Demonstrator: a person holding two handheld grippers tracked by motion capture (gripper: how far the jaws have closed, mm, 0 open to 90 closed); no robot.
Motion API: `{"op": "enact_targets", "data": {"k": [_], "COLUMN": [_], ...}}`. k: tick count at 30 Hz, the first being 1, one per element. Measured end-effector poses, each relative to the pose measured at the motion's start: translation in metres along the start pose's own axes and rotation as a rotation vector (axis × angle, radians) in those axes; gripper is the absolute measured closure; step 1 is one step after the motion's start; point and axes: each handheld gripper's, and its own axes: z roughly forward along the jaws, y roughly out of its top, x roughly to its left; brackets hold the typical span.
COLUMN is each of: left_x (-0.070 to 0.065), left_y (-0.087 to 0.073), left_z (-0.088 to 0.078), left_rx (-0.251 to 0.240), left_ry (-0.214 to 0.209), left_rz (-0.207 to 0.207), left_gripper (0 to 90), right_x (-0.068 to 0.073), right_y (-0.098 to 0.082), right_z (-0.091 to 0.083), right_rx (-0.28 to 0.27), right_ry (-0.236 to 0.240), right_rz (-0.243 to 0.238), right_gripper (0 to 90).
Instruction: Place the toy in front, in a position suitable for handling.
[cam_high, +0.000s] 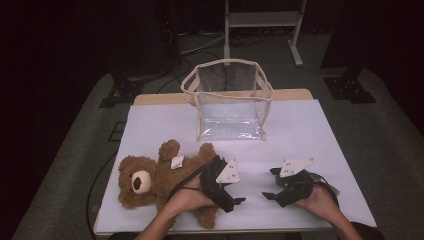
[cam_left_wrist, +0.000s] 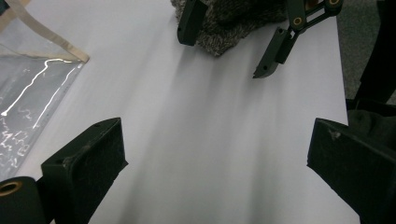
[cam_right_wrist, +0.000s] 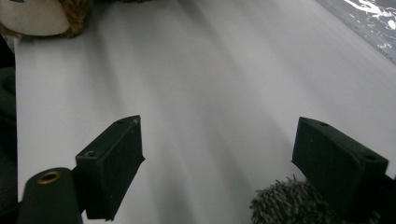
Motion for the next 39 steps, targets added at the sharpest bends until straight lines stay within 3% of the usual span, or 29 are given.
{"op": "enact_targets", "data": {"k": [8, 10, 13, 14, 18, 19, 22, 26, 27, 28, 32, 39], "left_x": [-0.001, -0.004, -0.005, -0.006, -0.005, -0.001, 0.004, 0.023, 0.023, 0.030, 0.040, 0.051], "left_y": [0.000, 0.001, 0.002, 0.004, 0.005, 0.004, 0.001, -0.010, -0.010, -0.015, -0.024, -0.044], "left_z": [0.002, 0.002, 0.000, -0.005, -0.014, -0.022, -0.032, -0.061, -0.061, -0.073, -0.093, -0.132], "left_rx": [-0.012, 0.001, -0.003, -0.009, -0.021, -0.026, -0.039, -0.039, -0.039, -0.042, -0.043, -0.015], "left_ry": [-0.025, -0.030, -0.044, -0.052, -0.069, -0.076, -0.075, -0.101, -0.101, -0.103, -0.106, -0.058], "left_rz": [-0.005, 0.024, 0.031, 0.061, 0.096, 0.118, 0.114, 0.145, 0.145, 0.159, 0.154, 0.159], "left_gripper": [3.7, 4.2, 5.0, 5.4, 5.7, 7.4, 7.6, 7.6, 7.5, 7.5, 7.5, 7.5], "right_x": [0.000, 0.001, 0.002, 0.002, 0.003, 0.003, 0.003, 0.005, 0.005, 0.007, 0.010, 0.020], "right_y": [-0.001, -0.001, 0.001, 0.002, 0.003, 0.004, 0.005, 0.009, 0.009, 0.011, 0.014, 0.027], "right_z": [0.000, 0.000, -0.001, -0.001, -0.003, -0.003, -0.003, 0.000, 0.000, 0.001, 0.001, 0.008], "right_rx": [0.001, 0.001, -0.004, -0.009, -0.017, -0.028, -0.030, -0.039, -0.039, -0.043, -0.054, -0.064], "right_ry": [0.009, 0.007, 0.006, 0.007, 0.014, 0.030, 0.034, 0.069, 0.069, 0.086, 0.112, 0.171], "right_rz": [0.001, -0.002, -0.009, -0.002, 0.001, 0.005, 0.002, -0.002, -0.002, -0.004, -0.007, -0.034], "right_gripper": [14.9, 14.9, 14.9, 14.9, 14.9, 14.9, 14.9, 14.9, 14.9, 14.9, 14.9, 14.9]}}
